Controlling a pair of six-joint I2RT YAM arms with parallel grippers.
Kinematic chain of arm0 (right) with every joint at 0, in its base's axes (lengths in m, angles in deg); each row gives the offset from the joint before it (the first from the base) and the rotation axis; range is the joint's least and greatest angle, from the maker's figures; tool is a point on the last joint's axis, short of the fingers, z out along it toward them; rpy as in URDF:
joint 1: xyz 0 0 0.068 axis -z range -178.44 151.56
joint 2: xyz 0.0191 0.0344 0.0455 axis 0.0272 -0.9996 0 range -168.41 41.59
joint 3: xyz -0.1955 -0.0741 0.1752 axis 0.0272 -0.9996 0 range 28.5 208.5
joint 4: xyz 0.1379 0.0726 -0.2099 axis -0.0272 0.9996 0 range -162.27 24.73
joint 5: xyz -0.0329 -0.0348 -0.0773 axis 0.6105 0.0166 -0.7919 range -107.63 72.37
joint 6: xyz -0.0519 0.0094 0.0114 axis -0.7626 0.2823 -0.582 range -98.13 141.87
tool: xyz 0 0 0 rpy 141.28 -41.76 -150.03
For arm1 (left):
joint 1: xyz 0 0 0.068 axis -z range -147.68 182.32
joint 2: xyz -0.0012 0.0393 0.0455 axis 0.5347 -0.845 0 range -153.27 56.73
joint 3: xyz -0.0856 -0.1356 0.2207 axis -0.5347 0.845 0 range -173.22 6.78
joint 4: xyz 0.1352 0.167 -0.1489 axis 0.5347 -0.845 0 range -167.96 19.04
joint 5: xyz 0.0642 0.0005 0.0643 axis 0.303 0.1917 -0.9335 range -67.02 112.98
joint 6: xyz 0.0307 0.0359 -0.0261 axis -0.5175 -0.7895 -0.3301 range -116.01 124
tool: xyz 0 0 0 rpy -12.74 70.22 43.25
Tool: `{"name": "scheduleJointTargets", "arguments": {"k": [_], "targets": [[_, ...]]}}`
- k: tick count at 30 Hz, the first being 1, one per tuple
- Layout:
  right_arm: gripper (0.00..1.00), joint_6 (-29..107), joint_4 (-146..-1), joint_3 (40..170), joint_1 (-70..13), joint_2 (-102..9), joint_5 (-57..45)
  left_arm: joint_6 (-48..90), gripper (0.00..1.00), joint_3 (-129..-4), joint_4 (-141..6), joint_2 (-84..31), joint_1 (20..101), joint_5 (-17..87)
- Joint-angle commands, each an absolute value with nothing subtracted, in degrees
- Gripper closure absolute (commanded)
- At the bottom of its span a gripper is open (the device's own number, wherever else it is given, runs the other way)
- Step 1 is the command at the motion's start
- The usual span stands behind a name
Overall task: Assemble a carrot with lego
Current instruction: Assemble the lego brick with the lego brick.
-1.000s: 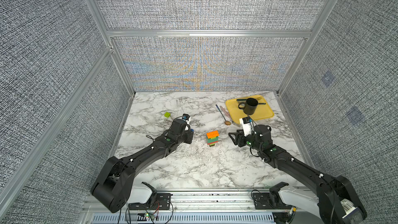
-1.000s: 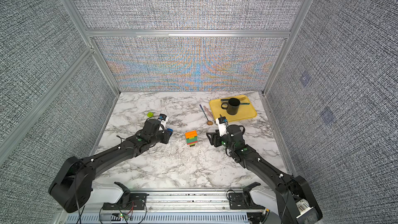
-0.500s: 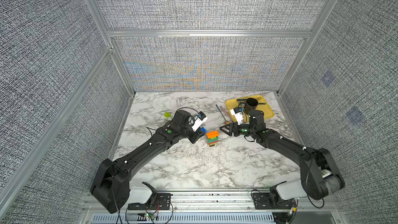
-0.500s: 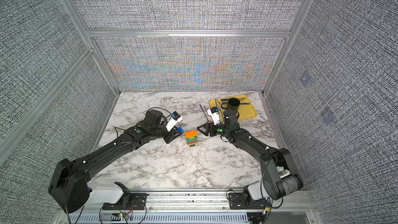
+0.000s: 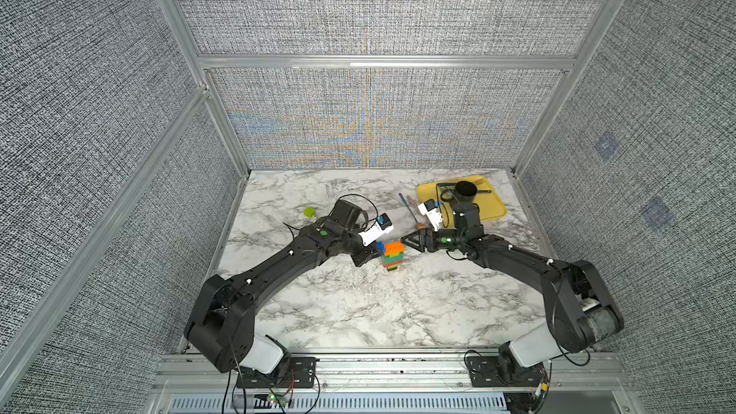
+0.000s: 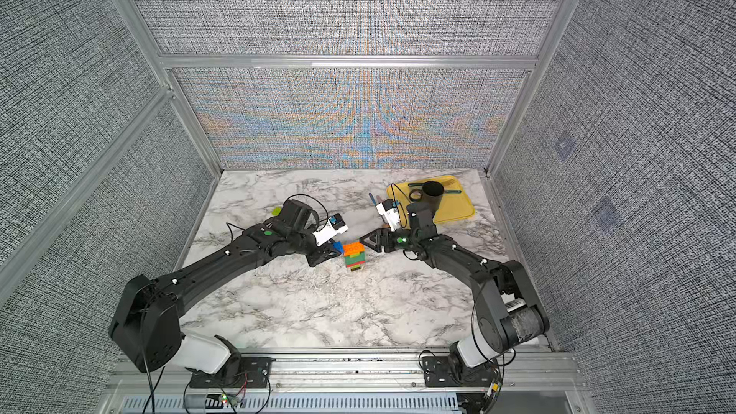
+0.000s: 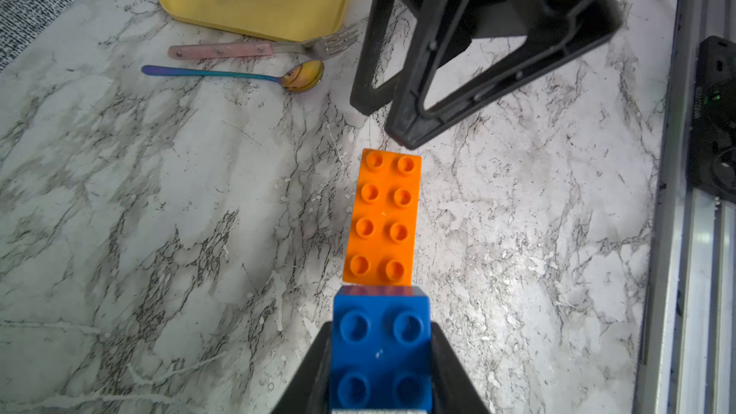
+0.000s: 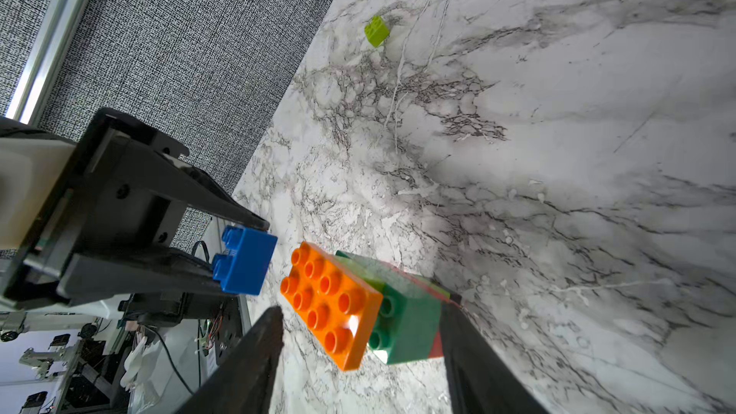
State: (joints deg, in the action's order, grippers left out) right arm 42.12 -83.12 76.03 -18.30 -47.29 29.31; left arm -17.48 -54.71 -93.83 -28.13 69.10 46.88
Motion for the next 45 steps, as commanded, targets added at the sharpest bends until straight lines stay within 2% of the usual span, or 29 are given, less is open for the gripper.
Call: {"name": "scheduleJointTargets", "arguments": {"k": [1, 10, 45], "targets": [[0.37, 41.38, -83.43, 76.53, -18.44, -47.91, 29.23, -19.09, 0.92, -55.70, -94.60, -28.82, 69.13, 48.98], [0.41, 40.66, -83.45, 76.75, -19.23, -49.38, 28.25, -20.16, 0.93, -58.03, -97.02, -31.15, 69.25, 49.14], [0.47, 39.54, -82.47, 76.56, -20.23, -50.82, 25.43, -21.62, 0.95, -60.46, -100.46, -34.42, 69.50, 46.68]]}}
